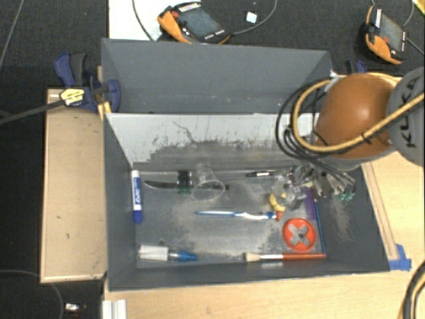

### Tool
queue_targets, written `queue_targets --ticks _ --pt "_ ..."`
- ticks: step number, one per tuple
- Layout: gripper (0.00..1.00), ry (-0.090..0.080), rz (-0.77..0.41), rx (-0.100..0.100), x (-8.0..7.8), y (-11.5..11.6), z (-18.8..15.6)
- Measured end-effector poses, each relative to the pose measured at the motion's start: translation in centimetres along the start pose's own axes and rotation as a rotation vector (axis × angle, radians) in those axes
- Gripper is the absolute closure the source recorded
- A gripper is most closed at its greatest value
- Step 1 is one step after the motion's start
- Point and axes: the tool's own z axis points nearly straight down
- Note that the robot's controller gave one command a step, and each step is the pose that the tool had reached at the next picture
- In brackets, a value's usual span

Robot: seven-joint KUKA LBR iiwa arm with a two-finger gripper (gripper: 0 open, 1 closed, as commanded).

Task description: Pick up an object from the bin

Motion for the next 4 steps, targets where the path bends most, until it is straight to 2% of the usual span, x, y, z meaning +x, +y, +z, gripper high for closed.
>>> queue_targets --ticks 1,2,3,4 --pt "1.00 -0.009 -0.132 -0.002 -2.2 4.1 -2.9" --pt "1.00 -0.001 -0.138 0.001 -2.6 0.9 1.6" --pt "1.00 -0.014 -0.151 -0.001 -1.4 3.4 0.6" --pt "0.00 -0.007 -0.172 0.001 -0.4 0.9 4.5"
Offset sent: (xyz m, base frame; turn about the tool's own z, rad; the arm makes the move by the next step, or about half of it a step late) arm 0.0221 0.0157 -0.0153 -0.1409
